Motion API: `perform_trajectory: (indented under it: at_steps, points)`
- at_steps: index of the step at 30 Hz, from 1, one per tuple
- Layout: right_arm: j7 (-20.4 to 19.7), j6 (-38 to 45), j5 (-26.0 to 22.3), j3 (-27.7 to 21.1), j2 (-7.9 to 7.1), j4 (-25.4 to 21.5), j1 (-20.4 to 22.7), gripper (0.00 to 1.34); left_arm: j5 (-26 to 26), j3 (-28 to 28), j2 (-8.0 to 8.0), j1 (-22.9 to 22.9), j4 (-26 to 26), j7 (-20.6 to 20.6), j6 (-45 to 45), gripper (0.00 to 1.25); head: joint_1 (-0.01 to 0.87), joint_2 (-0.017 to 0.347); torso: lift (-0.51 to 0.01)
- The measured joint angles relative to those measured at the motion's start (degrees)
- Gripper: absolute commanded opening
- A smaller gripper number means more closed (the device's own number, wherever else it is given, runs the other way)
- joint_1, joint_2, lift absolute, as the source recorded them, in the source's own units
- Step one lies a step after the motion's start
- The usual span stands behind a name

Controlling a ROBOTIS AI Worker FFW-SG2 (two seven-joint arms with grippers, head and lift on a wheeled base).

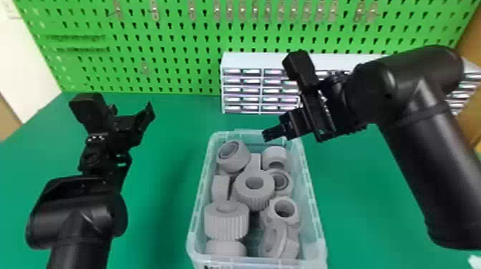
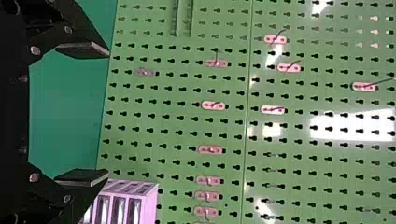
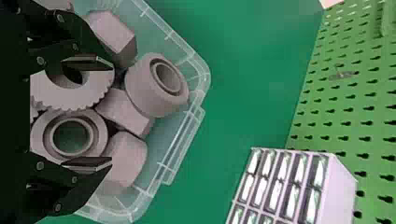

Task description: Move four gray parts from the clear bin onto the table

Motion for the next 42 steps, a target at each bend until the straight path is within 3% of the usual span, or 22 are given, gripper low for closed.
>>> perform_trajectory:
  at_steps: [11,42]
  points:
    - [0.01,0.16,-0.71,1.54,0.35,4.13,-0.84,0.81,0.9,0.07,0.13,0.02,-0.88,0.67,0.09,0.9,0.693,0.072,-0.052]
    - [0.01,-2.89,-3.13,4.81,0.73,14.17,-1.69,0.81,3.62,-3.18,2.39,0.31,-1.02,3.71,0.88,0.9,0.693,0.072,-0.052]
